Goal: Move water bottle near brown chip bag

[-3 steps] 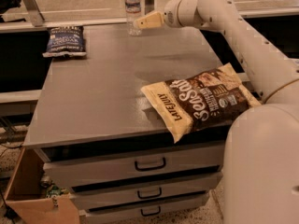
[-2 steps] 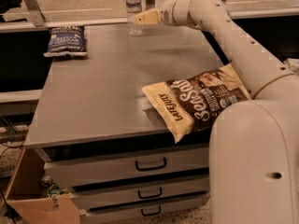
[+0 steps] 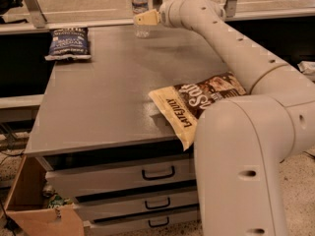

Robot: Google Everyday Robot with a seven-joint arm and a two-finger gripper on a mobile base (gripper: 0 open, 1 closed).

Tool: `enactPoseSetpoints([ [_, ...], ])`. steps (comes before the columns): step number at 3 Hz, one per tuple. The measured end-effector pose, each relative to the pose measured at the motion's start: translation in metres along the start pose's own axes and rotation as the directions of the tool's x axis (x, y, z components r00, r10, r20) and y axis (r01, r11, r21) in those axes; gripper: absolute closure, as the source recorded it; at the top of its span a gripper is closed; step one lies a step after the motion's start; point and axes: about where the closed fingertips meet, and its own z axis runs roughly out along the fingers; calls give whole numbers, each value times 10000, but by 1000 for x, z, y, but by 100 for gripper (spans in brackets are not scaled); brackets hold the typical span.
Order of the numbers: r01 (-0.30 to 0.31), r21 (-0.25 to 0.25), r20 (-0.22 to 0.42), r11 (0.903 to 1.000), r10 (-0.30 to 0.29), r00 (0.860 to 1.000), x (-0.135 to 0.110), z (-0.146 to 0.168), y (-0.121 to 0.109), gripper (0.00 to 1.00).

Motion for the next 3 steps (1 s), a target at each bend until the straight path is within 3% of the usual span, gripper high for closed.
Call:
enactPoseSetpoints([
  [1, -246, 255, -58, 9994, 248, 9997, 4, 14, 3, 0],
  [3, -468, -737, -78, 9962, 463, 9989, -1, 33, 41, 0],
])
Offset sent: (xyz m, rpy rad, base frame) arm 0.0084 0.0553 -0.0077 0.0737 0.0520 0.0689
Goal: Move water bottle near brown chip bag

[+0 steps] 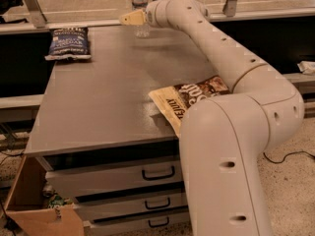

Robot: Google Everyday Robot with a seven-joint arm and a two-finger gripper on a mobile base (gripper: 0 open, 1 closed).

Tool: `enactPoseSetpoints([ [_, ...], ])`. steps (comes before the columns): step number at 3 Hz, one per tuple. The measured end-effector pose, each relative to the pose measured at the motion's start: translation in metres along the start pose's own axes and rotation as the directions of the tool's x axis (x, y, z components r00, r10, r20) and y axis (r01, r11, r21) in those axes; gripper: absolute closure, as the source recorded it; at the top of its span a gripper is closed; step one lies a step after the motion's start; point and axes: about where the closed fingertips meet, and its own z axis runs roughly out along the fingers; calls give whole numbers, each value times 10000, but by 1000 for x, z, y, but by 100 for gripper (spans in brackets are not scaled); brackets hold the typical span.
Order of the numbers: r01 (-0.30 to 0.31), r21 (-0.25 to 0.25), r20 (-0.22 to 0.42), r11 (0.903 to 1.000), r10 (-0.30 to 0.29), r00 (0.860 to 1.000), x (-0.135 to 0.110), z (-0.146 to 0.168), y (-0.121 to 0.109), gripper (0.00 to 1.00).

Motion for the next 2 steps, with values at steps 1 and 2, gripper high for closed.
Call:
enactPoseSetpoints([
  [1, 182, -251, -163, 9995, -186, 9997, 1, 13, 13, 0],
  [2, 277, 36, -411, 9996, -276, 9988, 9, 21, 6, 0],
])
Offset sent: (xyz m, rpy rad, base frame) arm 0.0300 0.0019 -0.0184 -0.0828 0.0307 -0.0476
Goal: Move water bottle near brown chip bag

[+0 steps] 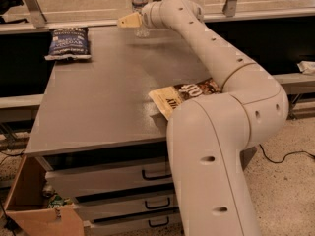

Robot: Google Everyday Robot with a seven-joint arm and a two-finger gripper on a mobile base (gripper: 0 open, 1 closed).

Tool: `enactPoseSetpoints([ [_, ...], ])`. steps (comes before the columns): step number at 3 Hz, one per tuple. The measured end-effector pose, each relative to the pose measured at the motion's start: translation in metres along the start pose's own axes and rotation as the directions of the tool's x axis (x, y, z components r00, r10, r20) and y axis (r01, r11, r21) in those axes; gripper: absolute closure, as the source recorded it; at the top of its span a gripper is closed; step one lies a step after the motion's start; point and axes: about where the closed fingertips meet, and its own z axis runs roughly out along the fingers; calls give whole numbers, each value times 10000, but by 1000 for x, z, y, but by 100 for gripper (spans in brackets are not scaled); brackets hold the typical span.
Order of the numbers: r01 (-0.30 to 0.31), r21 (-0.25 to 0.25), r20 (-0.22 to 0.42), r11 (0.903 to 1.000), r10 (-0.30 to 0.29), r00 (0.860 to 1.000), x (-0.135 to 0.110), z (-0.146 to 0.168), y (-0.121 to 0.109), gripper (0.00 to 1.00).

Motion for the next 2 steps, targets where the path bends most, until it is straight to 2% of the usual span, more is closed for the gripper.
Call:
enactPoseSetpoints([
  [1, -181, 368, -114, 9992, 185, 9998, 7, 4, -16, 19],
  [2, -255, 275, -110, 9993, 258, 9996, 8, 4, -19, 41],
])
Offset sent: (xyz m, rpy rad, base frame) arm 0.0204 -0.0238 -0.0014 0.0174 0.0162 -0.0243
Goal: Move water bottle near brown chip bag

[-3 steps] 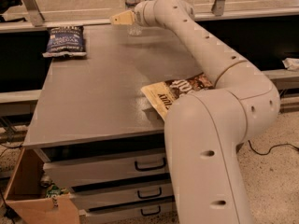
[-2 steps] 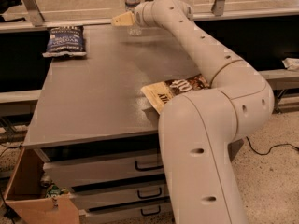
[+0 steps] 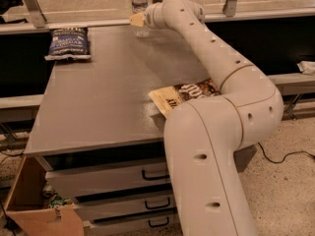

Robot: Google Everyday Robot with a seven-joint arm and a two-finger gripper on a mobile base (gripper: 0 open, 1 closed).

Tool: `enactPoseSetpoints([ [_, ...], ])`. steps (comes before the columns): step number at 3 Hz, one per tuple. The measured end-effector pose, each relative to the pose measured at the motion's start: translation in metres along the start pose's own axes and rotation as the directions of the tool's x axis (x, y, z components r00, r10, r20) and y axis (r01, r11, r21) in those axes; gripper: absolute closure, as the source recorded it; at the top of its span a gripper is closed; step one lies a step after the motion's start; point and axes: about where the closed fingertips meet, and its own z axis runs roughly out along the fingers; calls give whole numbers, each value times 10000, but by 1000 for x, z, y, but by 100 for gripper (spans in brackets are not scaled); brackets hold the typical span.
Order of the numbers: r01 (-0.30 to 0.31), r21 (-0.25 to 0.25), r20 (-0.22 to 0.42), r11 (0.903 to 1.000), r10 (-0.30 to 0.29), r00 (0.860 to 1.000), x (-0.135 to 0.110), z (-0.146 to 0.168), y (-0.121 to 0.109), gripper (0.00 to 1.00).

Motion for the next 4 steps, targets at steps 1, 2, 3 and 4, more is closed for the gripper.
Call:
enactPoseSetpoints([
  [1, 32, -384, 157, 9993, -26, 9999, -6, -3, 4, 64],
  [2, 437, -852, 590, 9954, -388, 9975, -27, -26, 7, 88],
  [3, 1166, -1159, 830, 9864, -1074, 9907, -41, -73, 0, 100],
  [4, 1817, -1437, 632, 9728, -1742, 9827, -37, -124, -4, 100],
])
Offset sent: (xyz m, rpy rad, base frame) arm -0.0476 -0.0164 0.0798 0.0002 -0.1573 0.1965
